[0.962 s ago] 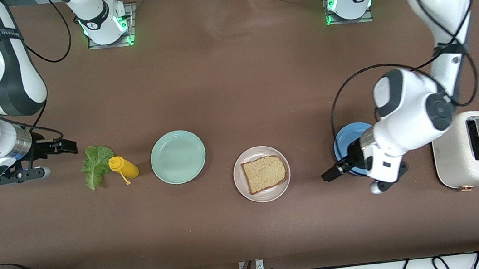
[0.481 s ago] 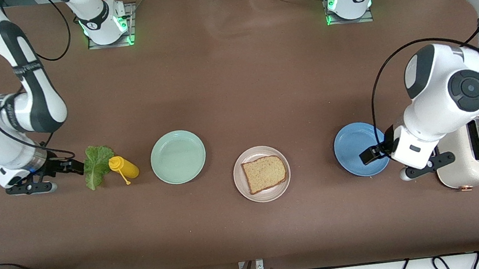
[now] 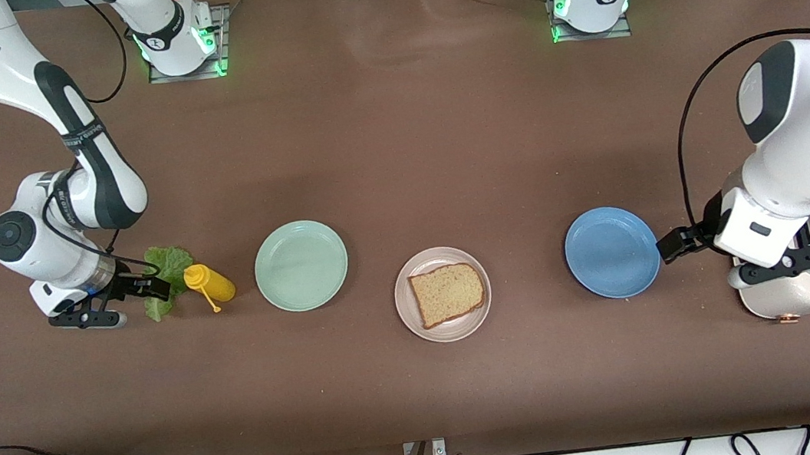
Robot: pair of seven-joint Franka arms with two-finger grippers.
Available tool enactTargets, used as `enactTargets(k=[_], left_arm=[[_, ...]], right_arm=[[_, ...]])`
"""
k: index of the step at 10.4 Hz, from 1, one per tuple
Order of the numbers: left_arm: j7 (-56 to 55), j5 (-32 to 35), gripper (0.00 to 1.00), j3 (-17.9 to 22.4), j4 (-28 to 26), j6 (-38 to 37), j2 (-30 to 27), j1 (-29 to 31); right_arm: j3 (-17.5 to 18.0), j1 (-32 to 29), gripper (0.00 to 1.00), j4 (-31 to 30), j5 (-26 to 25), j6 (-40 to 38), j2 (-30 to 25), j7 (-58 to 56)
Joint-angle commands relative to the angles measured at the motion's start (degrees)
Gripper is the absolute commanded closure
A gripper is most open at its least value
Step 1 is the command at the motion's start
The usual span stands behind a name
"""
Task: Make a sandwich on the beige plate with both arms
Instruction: 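Grasp the lettuce with the right gripper while the left gripper withdraws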
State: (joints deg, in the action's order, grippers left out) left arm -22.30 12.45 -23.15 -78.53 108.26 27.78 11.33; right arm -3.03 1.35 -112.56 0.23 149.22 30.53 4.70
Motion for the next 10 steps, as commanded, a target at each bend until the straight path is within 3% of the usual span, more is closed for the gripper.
enactTargets(k=[1,4,5,10], left_arm=[[1.1,1.6,0.00,-0.2,0.0,-1.5,-1.1,0.7],[5.2,1.1,0.00,-0.2,0.0,-3.1,-1.9,1.7],[5.2,1.1,0.00,-0.2,0.0,-3.1,-1.9,1.8],[5.8,1.0,0.00,-0.2,-0.2,-3.1,-1.9,2.4]], right_arm=[[0.2,-0.1,0.05,-0.1,0.6,2.9,1.6,-0.6],[0.1,-0.2,0.85,-0.1,0.2,2.4,1.5,-2.1],[0.1,-0.2,0.98,0.0,0.2,2.0,0.4,-3.0],[-0.2,-0.3,1.00,2.8,0.1,-2.1,-1.1,-7.9]])
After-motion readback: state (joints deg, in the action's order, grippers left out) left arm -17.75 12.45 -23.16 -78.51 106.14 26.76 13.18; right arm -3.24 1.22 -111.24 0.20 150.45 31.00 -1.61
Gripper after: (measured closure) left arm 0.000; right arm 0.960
